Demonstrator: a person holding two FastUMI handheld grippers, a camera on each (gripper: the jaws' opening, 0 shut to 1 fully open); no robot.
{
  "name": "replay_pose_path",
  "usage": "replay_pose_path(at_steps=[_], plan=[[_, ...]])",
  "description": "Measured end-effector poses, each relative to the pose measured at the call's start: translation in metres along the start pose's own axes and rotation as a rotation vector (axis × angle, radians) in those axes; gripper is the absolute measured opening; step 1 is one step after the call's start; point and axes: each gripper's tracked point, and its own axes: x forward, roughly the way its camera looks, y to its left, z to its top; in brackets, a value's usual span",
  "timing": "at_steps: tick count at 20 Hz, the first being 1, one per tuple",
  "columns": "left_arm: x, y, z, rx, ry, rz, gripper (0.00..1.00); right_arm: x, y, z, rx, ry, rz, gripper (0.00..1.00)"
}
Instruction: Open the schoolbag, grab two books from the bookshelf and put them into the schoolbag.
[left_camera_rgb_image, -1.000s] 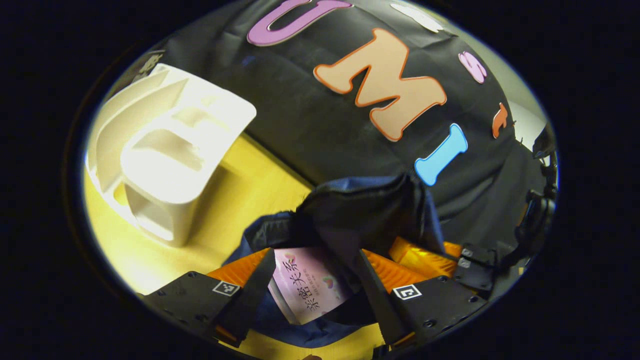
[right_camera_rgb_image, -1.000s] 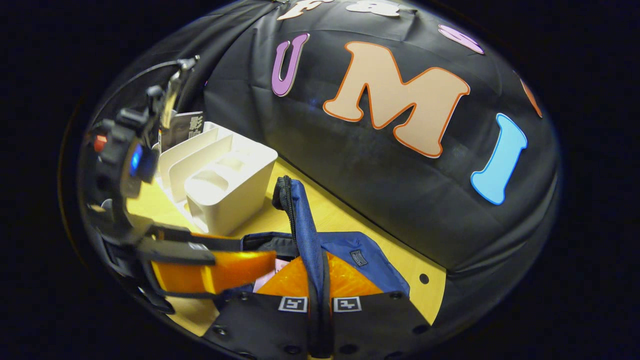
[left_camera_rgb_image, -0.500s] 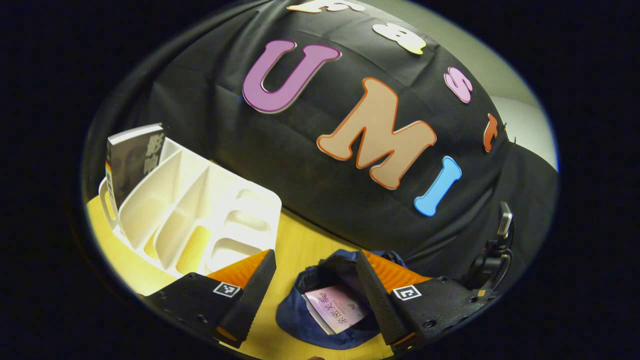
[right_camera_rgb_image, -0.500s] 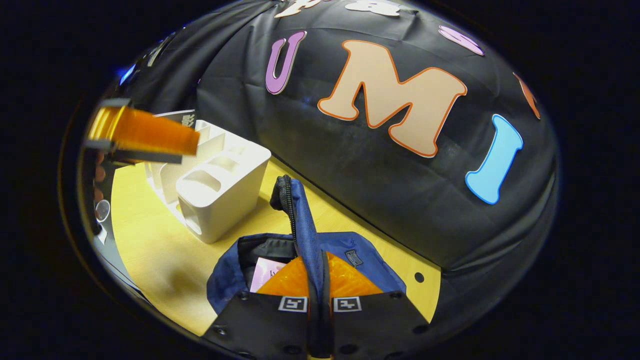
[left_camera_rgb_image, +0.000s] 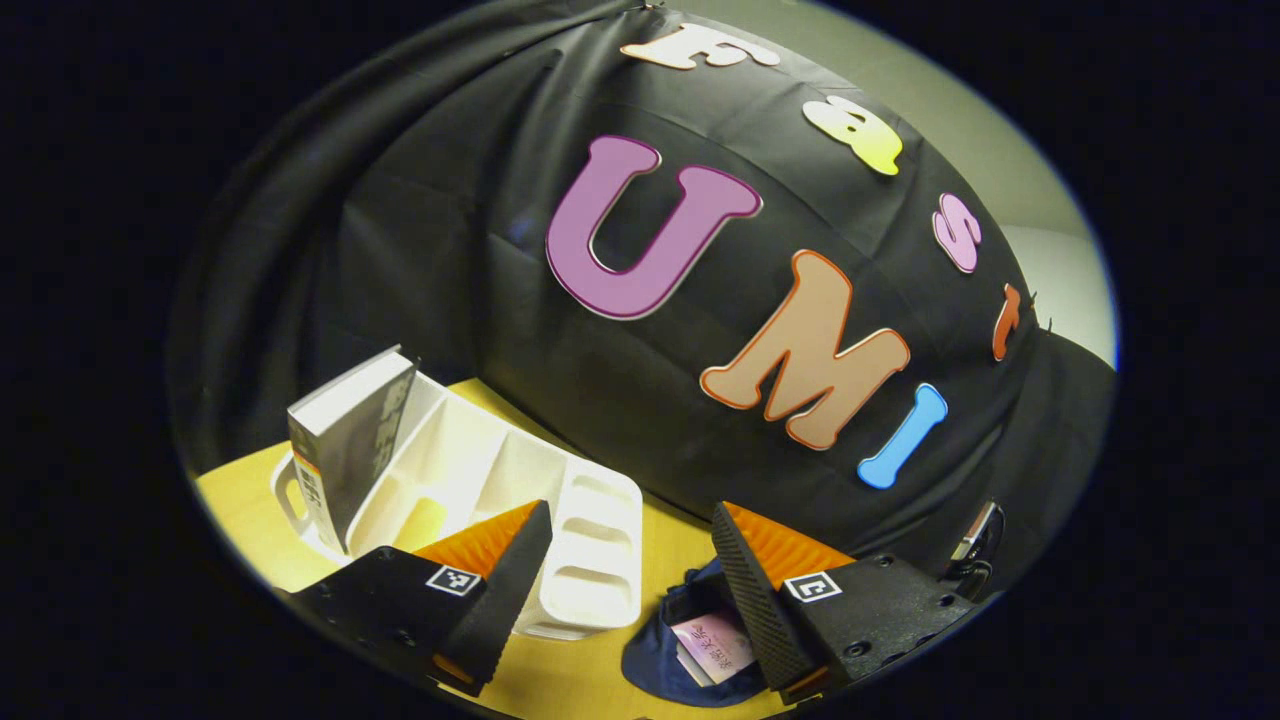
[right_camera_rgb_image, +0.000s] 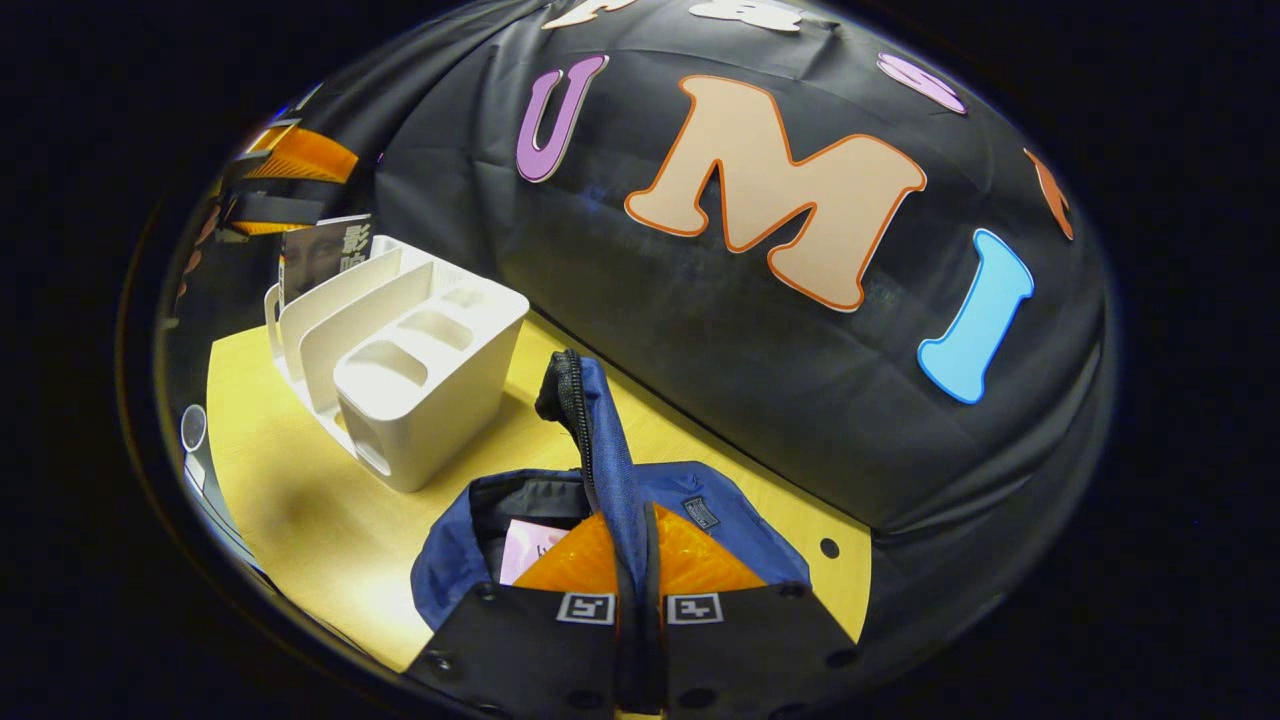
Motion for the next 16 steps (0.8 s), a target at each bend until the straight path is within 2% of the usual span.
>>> replay_pose_path(at_steps=[5,9,14,15,16], plan=[[0.002,0.043,0.035,0.045,-0.009,0.075,0.94,0.001,0.0,-0.001,0.012,0.01,-0.026,0.05],[0.003,0.074,0.049,0.123,0.026,0.128,0.94,0.001,0.0,-0.003,0.02,0.021,-0.042,0.05],[0.012,0.108,0.07,0.224,0.007,0.182,0.94,0.0,0.001,-0.005,0.016,0.034,-0.054,0.05],[0.012,0.113,0.074,0.251,0.013,0.191,0.93,0.001,0.001,-0.005,0.017,0.038,-0.056,0.05],[0.015,0.119,0.078,0.272,0.02,0.198,0.89,0.001,0.0,-0.006,0.017,0.042,-0.059,0.05]])
